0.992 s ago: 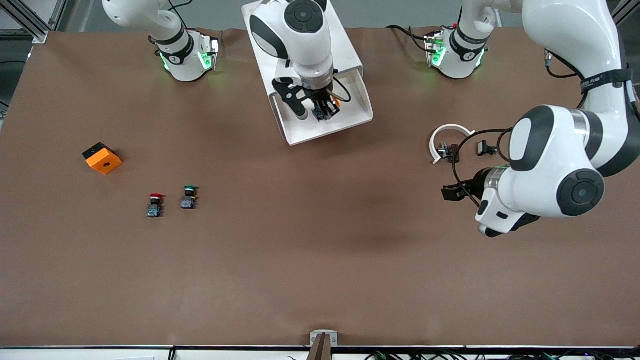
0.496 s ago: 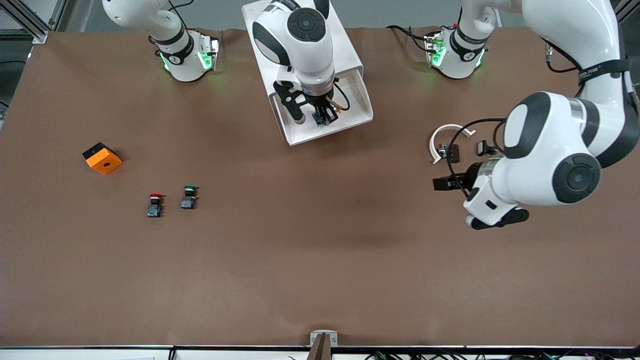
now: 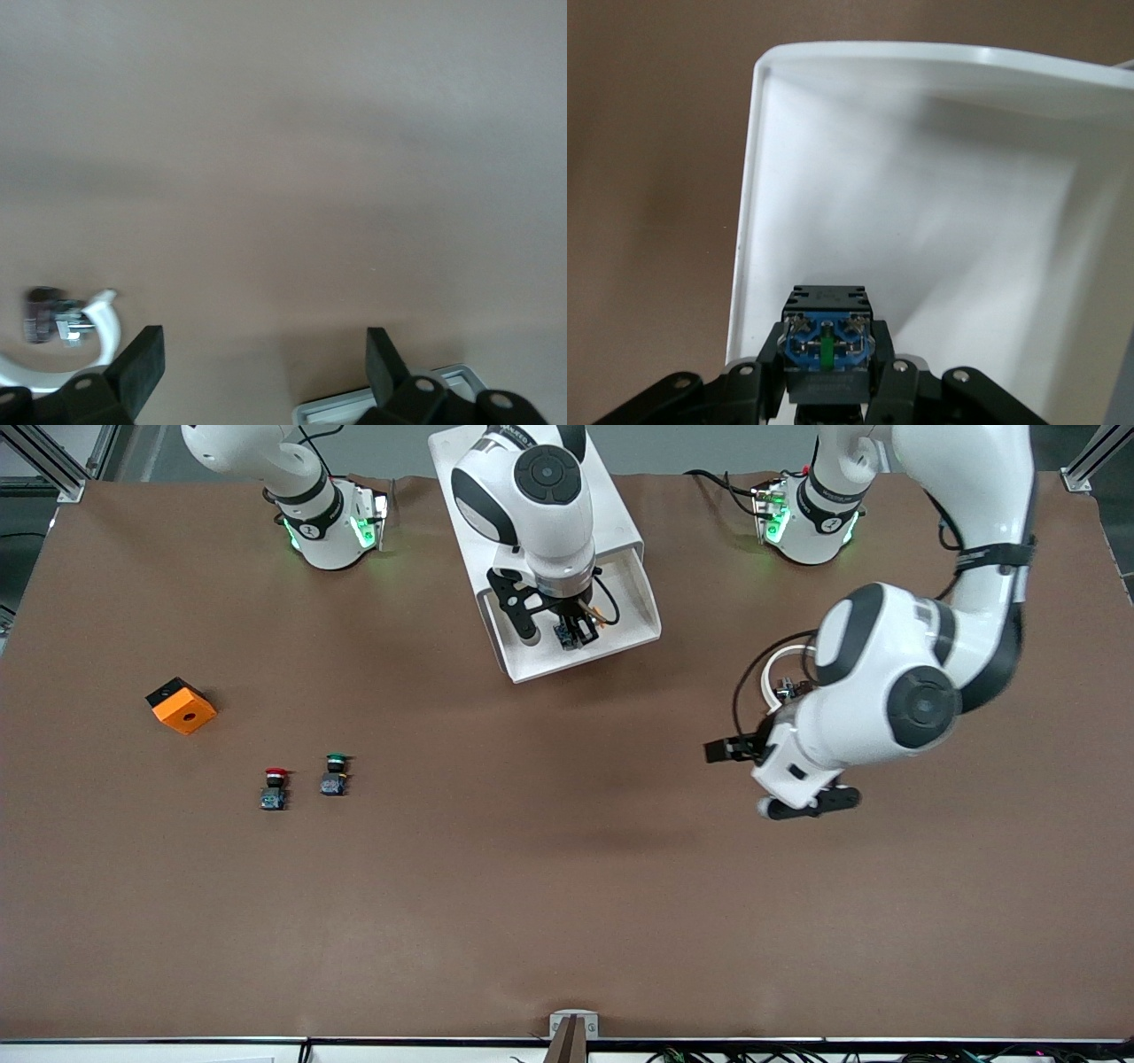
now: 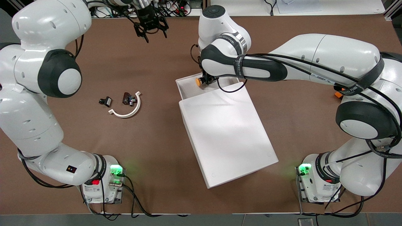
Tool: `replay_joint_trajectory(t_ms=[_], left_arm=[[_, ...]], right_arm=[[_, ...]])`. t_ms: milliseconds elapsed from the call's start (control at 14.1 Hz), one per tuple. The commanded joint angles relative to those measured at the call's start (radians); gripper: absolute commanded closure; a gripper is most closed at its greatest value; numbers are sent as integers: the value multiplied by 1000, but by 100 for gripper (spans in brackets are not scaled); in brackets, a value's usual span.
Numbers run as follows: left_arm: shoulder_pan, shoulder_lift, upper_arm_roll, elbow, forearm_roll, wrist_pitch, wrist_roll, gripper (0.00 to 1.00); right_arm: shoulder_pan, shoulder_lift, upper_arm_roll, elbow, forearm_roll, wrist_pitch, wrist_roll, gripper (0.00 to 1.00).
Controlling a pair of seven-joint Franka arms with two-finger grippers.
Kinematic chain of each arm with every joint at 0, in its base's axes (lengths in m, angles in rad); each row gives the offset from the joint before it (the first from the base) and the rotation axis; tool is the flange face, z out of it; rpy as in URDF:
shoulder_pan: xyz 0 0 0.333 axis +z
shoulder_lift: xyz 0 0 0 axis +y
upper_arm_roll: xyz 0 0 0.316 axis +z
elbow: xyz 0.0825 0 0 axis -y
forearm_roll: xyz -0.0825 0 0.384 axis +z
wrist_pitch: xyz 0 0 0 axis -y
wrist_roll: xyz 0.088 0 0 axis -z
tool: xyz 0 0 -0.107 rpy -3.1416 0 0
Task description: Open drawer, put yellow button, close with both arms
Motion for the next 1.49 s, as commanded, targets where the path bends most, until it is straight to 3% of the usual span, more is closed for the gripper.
replay_joint_trajectory(t_ms=[0, 213, 567, 780, 1205, 1417], left_arm=[[-8, -57, -66, -115, -3, 88, -32, 0], [-65, -108, -86, -201, 25, 146, -153, 0], [-184, -117, -101, -285, 26, 269, -328, 0], [-223, -120, -110, -315, 26, 294, -360, 0], [-243, -115, -192, -318, 20, 294, -436, 0], [-243, -115, -236, -318, 12, 291, -491, 0]], right_arm=[[12, 14, -7, 36, 14, -17, 16, 0], [5, 11, -7, 50, 14, -23, 10, 0], [-54, -9, -13, 233, 20, -254, -7, 0], [-101, -75, -14, 254, 17, -262, -19, 0], [-196, -161, -16, 254, 18, -389, -310, 0], [-284, -205, -16, 253, 12, -481, -589, 0]])
